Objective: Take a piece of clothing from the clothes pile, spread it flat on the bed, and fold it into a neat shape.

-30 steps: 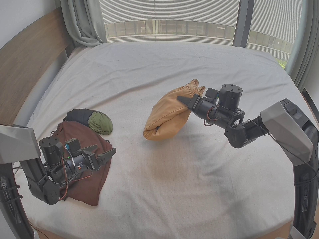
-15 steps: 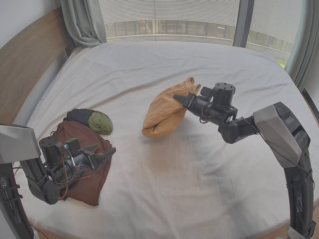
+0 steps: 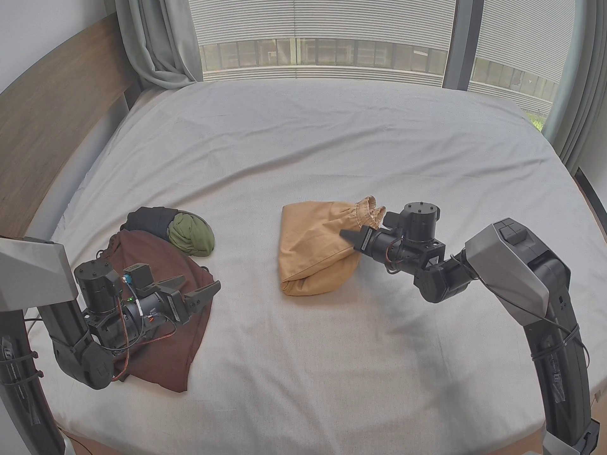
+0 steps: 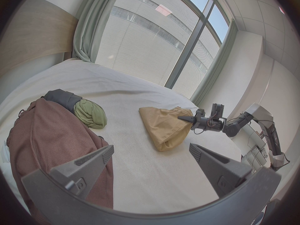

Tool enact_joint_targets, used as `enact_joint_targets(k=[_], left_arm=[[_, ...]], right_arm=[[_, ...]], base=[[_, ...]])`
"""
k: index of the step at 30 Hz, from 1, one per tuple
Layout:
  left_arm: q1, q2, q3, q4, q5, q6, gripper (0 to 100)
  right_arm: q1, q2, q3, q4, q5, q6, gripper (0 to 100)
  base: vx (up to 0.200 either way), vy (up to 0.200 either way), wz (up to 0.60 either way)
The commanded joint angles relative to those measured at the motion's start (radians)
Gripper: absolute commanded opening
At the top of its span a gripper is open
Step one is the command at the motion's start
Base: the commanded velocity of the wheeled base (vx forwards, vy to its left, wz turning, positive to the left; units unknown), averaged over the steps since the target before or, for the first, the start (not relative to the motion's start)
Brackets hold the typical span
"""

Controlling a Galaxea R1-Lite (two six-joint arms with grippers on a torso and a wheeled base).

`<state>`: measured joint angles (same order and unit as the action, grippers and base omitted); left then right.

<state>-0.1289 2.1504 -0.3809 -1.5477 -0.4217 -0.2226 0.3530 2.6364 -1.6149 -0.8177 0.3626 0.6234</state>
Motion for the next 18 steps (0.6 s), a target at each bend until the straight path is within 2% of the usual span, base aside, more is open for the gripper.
enact_joint_targets(k=[1, 9, 18], left_arm=[[-0.001, -0.001, 0.000, 0.000, 0.000, 0.000, 100], [-0.001, -0.003, 0.002, 0.000, 0.000, 0.002, 100], [-0.003, -0.001, 0.000, 0.000, 0.000, 0.000, 100]], right_arm=[[-0.011, 0.024, 0.089, -0.041, -0.020, -0.007, 0], [-0.019, 0.027, 0.173, -0.112, -0.024, -0.005, 0], [-0.028, 0.034, 0.178, -0.135, -0.047, -0.005, 0]], base=[[0.000, 0.000, 0.00], [0.000, 0.000, 0.00], [0.000, 0.000, 0.00]])
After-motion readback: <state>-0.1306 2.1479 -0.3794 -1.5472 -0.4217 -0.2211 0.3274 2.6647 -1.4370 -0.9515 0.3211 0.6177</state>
